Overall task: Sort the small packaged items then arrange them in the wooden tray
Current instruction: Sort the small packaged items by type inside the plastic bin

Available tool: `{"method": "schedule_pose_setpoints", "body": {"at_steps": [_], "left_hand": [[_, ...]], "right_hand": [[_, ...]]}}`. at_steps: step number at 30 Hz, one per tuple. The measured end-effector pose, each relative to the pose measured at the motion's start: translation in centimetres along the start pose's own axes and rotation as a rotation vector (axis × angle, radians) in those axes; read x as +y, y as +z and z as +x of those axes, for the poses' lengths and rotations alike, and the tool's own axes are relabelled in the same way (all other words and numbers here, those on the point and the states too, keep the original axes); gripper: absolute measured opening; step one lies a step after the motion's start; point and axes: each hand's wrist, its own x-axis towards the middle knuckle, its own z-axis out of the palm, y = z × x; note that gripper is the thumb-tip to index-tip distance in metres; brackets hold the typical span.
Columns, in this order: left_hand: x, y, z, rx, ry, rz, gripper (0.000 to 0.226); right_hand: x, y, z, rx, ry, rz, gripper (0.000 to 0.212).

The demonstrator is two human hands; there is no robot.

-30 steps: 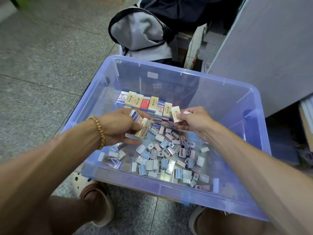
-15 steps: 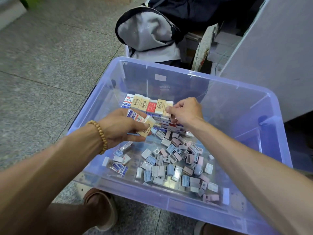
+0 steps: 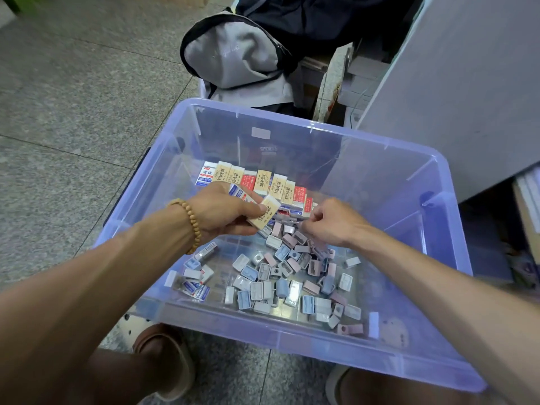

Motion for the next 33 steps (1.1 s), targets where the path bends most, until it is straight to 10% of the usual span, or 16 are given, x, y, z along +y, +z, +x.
{"method": "schedule_pose_setpoints", "body": {"at_steps": [7, 23, 27, 33], "left_hand": [[0.0, 1.9, 0.5, -0.097, 0.003, 0.005, 0.011], [0.9, 2.4, 2.9, -0.142, 0.111, 0.169, 0.01], [0.9, 1.8, 5.0, 0.203, 0.547, 0.904, 0.012], [0.0, -0.2, 7.3, 0.097, 0.878, 1.421, 0.038]], "right_hand": [[-1.1, 0.6, -1.7, -0.141, 0.016, 0.99, 0.021], [-0.9, 0.5, -0.4, -0.134, 0.083, 1.19, 0.011], [0.0, 0.4, 1.3, -0.036, 0.226, 1.062, 0.012], [-0.8, 0.1, 3.9, -0.054, 0.218, 0.929, 0.011]]}}
